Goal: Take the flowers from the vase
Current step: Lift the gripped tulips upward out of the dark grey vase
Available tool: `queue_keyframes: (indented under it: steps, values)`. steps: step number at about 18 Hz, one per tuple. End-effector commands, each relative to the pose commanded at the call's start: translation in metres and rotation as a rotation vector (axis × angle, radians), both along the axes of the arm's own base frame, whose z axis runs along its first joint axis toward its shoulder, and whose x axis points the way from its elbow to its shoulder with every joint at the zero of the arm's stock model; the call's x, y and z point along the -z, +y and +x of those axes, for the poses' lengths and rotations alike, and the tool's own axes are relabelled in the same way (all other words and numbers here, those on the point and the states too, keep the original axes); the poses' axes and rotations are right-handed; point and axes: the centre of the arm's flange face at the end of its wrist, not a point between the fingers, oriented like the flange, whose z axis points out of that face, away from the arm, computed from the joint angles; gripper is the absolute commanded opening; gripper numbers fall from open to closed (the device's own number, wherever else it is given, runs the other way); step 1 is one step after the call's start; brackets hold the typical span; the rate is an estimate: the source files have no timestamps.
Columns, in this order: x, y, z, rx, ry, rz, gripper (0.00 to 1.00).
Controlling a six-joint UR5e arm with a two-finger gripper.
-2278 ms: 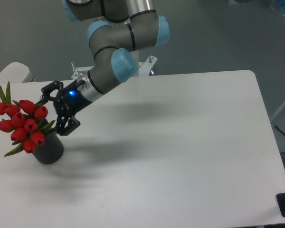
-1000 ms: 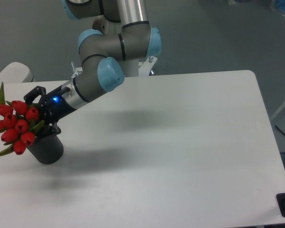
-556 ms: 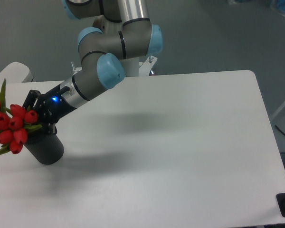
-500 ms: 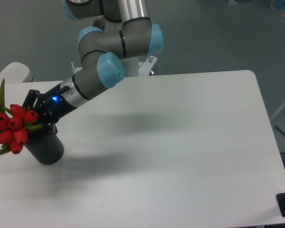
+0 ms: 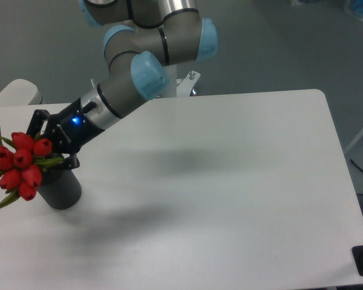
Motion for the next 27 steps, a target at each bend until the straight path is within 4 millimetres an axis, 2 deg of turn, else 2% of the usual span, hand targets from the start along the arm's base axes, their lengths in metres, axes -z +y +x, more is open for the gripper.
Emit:
queue_keyframes:
  steps: [4, 10, 17, 22, 24, 27]
  values:
    - [-0.018, -0.001, -0.014, -0.03, -0.033, 0.014, 0.26]
    - [-0.049, 0.003, -0.023, -0.076, -0.067, 0.0, 0.26]
    - [-0.08, -0.009, -0.057, -0.134, -0.139, 0.032, 0.26]
    - [-0.092, -0.013, -0.067, -0.144, -0.134, 0.058, 0.26]
    - [-0.099, -0.019, -0.083, -0.166, -0.12, 0.074, 0.26]
    - [-0.096, -0.009, -0.109, -0.184, -0.095, 0.079, 0.25]
